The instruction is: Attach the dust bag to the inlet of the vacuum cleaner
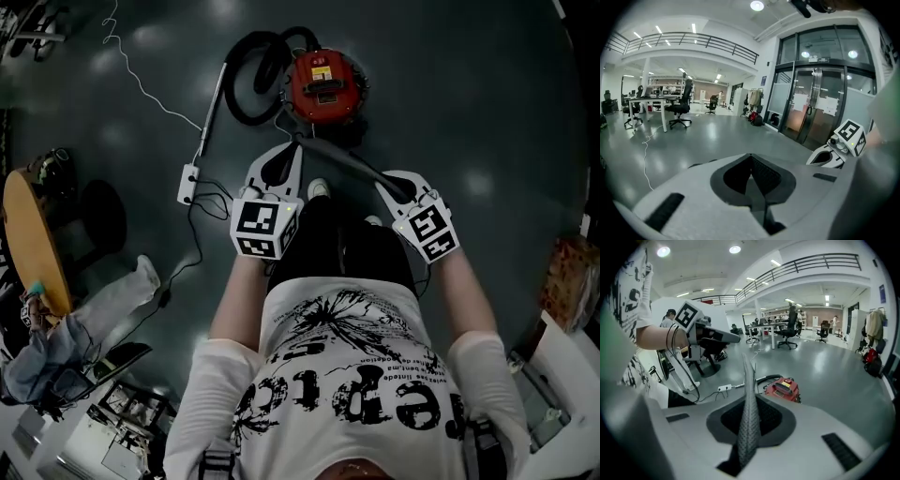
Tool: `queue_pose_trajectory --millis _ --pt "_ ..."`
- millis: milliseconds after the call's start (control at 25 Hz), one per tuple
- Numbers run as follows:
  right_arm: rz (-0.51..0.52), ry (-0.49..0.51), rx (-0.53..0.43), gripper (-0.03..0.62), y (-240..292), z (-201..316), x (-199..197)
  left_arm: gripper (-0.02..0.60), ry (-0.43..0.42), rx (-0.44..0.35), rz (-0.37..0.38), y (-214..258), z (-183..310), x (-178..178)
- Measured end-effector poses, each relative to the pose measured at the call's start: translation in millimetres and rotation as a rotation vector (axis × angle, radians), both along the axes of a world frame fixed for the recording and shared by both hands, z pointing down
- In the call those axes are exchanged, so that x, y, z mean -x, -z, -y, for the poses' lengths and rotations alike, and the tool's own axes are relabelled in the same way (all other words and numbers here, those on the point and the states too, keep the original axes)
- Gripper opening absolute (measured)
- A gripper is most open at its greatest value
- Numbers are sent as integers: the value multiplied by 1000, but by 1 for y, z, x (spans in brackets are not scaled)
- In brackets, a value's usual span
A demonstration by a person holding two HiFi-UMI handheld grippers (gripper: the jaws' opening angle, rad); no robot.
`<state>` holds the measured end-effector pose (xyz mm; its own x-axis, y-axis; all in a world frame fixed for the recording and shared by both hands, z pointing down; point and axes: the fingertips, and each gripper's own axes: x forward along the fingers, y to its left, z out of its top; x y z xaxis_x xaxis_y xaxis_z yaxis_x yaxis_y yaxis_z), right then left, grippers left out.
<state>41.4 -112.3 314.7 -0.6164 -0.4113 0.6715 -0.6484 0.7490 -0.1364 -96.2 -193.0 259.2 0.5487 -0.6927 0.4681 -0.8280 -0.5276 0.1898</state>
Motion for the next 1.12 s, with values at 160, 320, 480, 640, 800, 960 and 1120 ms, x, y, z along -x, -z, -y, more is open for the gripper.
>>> queue_pose_trajectory --millis 160,320,480,640,800,960,1120 --pt "-16 82 -30 25 -77 10 -4 3 -7 -47 27 -71 24 -5" --pt "-2 135 -72 25 -175 20 -9 4 20 -115 44 -164 43 -8" --pt "3 195 -126 25 -246 26 -11 3 4 -109 26 -238 47 -21" --pt "2 229 -190 25 -298 25 -12 3 16 -140 4 -283 51 -31" --pt "29 232 -224 25 -333 28 -18 4 15 -187 -9 -306 63 -29" --pt "22 263 -239 25 -348 34 -18 26 -61 -268 136 -313 84 -28" --pt "14 325 -221 25 -354 29 -13 102 -173 -327 339 -323 103 -32"
